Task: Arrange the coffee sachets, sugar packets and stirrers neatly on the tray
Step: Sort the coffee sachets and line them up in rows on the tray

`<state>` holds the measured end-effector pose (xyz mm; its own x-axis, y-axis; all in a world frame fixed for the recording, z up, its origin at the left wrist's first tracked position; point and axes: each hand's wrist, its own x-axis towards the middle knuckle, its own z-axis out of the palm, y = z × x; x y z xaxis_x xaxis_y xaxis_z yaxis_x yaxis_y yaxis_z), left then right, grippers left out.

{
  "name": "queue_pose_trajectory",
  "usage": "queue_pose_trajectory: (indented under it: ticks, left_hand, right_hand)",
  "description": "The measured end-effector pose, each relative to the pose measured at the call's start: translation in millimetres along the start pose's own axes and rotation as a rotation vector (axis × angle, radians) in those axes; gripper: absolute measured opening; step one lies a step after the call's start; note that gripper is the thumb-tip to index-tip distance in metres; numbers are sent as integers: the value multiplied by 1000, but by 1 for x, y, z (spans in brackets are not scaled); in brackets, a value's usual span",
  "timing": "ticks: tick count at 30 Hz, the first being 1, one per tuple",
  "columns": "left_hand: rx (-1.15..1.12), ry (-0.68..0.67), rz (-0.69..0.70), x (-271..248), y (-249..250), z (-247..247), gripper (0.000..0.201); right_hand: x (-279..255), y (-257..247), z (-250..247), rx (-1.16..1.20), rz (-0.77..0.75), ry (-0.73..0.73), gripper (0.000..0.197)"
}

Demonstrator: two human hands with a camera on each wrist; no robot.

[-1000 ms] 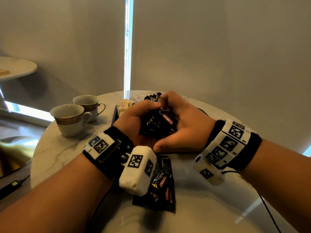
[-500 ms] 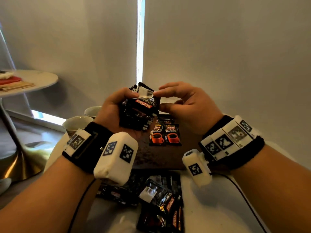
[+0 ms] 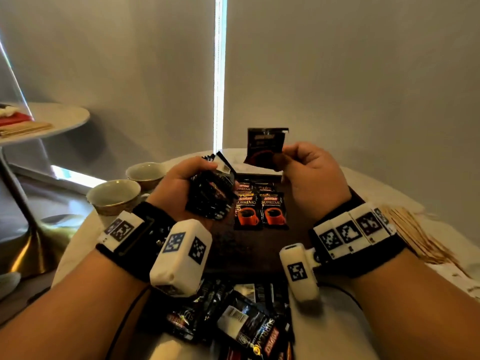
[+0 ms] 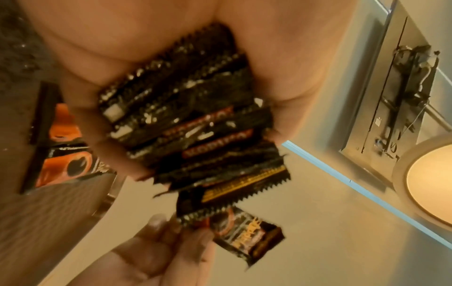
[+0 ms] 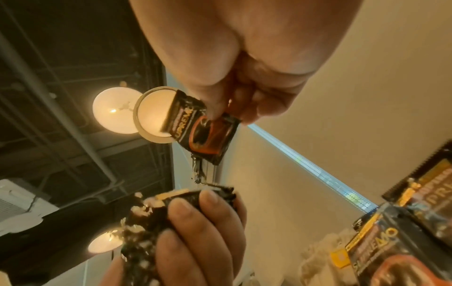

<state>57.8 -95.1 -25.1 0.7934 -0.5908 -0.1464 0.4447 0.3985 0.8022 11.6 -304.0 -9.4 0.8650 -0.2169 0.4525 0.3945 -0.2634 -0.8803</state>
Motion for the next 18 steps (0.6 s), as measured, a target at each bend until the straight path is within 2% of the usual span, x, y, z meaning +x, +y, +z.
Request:
queue_pose_trajectory:
  ticks: [2,6,8,11,18]
  left_hand:
    - [-11,32,63,-1,2,-4,36]
    - [32,67,108,-7,4,-6,23]
    - [25,87,148,-9,9,-9,17]
    - [-4,156,177,-11,15,-14,18]
    - [80,272,192,-13,22,-24,21]
  right_hand:
    - [5,7,-3,75,154,28,12]
    - [1,30,-4,214,523,-25,3]
    - [-10,36,-1,297,618,-16,11]
    - [-20,34,7,286,614,-10,21]
    - [1,-7,35,-283,538,-222,18]
